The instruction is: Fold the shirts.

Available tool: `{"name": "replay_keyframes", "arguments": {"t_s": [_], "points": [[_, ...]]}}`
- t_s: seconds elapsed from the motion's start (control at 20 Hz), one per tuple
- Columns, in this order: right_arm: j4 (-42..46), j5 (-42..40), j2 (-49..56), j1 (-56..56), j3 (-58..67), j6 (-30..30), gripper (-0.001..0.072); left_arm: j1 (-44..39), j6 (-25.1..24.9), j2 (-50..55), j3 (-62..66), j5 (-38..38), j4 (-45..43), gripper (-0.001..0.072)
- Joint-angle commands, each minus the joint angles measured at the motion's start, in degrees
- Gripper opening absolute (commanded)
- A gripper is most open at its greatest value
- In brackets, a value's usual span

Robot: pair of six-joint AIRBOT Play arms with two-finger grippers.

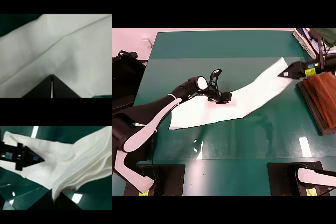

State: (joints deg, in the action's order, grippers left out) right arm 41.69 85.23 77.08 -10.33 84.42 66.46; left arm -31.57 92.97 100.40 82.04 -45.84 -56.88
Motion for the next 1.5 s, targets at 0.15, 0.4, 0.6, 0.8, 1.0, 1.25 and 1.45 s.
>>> {"name": "replay_keyframes", "arguments": {"t_s": [0.15, 0.4, 0.6, 0.8, 1.0, 1.25, 1.45], "points": [[-0.1, -2.8, -2.4, 12.7, 8.8, 5.8, 0.0016, -0.3, 0.0, 2.0, 1.0, 0.2, 1.4, 0.0028], [-0.2, -8.1, -2.3, 20.5, 8.9, 6.7, 0.0017, 0.4, -0.5, 1.7, 2.4, -2.1, 0.5, 0.0028], [-0.7, -16.8, -1.9, 28.1, 8.9, 7.3, 0.0016, 4.8, -0.4, -3.0, 7.5, -8.4, -8.9, 0.0028], [-7.7, -24.8, 3.7, 38.8, 8.9, 6.4, 0.0017, 15.1, -0.4, -12.0, 13.2, -16.2, -13.7, 0.0028], [-13.6, -33.8, 14.8, 51.5, 11.9, 0.5, 0.0023, 25.7, -0.4, -23.6, 15.9, -17.1, -17.4, 0.0029], [-12.7, -30.5, 27.5, 56.4, 25.1, 0.8, 0.0466, 31.2, -0.5, -30.4, 15.9, -18.8, -18.0, 0.0029], [4.6, -20.8, 24.1, 48.3, 19.9, 6.5, 0.0442, 31.2, -0.5, -30.6, 15.9, -20.8, -17.5, 0.0029]]}}
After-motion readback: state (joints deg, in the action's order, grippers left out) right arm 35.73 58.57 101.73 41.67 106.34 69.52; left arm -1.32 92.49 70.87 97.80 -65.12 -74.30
